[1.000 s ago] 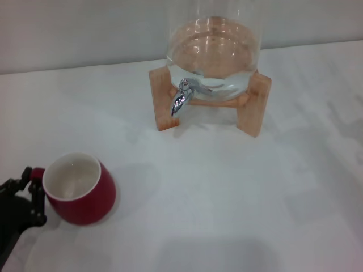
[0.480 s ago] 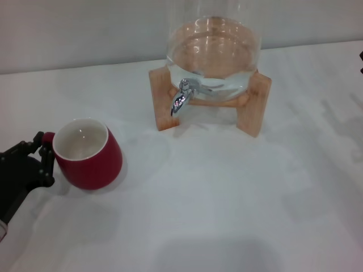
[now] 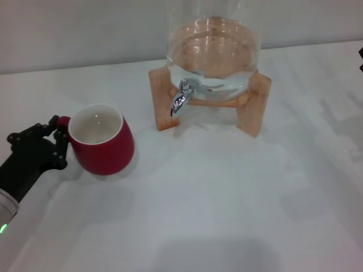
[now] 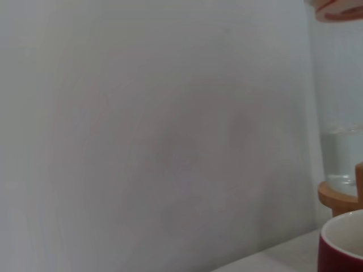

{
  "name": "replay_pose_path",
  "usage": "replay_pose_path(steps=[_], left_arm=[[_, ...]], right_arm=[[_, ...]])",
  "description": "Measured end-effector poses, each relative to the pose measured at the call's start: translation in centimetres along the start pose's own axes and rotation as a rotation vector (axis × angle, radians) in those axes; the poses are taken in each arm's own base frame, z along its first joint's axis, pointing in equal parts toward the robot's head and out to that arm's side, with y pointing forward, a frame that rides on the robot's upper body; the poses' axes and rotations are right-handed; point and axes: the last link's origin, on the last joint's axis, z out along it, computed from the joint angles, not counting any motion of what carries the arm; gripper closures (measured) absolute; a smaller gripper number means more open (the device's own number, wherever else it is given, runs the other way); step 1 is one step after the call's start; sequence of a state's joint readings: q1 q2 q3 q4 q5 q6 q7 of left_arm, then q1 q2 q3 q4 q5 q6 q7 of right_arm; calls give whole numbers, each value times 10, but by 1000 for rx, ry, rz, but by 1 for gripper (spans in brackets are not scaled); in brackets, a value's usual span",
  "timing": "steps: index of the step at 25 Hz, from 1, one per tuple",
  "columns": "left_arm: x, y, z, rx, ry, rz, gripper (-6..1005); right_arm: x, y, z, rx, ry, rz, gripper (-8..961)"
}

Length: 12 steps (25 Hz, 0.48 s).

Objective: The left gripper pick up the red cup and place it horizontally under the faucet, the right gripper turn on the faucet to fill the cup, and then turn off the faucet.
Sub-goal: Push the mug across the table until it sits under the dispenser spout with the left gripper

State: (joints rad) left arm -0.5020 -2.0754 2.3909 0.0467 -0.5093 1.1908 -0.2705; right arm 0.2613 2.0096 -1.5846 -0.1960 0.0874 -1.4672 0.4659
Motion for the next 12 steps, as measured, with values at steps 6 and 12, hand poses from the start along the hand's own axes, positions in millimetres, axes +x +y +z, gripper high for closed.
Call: replay_pose_path(steps=[6, 12], left_arm=[[3, 8, 14, -50, -19, 21, 880], [7, 15, 26, -103, -34, 33, 880]], right_arm=[[0, 0, 1, -1, -1, 1, 162], [-1, 1, 0, -4, -7, 1, 162]])
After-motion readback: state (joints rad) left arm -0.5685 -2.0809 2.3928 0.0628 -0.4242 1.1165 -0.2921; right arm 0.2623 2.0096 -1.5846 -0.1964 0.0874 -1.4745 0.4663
